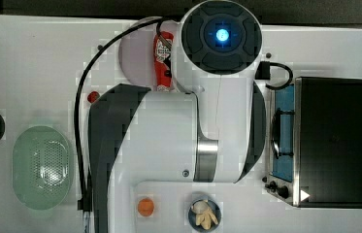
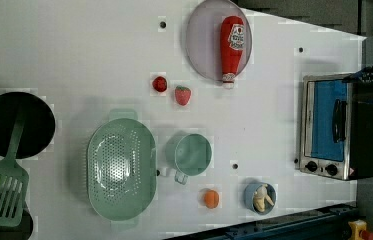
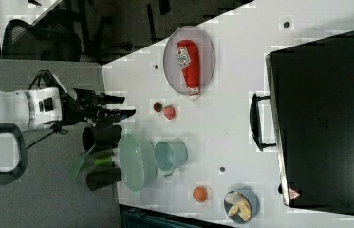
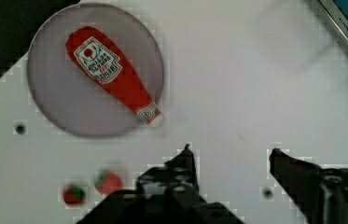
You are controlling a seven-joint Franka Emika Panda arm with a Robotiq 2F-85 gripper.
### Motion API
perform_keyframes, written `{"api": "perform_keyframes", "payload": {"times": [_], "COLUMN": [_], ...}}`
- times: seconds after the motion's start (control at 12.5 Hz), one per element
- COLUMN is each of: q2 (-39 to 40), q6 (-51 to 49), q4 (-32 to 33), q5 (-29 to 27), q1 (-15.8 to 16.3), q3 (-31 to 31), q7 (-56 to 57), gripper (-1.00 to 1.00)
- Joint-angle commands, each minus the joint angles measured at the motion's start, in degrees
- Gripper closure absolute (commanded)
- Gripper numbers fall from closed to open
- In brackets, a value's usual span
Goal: Pick ketchup from plate and place it on table.
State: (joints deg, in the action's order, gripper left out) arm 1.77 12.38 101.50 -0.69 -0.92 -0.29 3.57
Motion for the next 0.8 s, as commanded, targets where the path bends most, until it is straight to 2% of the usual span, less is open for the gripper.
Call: {"api": "perform_keyframes", "payload": {"times": [0.08, 0.24, 0.8], "q2": [-10.64, -10.53, -2.15], "q6": [-13.49, -13.42, -8.85], "q4": [-2.5, -2.5, -2.52], "q5": [-0.55, -0.56, -0.56], "q1": [-3.91, -3.9, -3.43], "q3": [2.58, 2.6, 3.78], "q7": [-3.9, -3.83, -2.38], "gripper": [-0.6, -1.0, -1.0]}}
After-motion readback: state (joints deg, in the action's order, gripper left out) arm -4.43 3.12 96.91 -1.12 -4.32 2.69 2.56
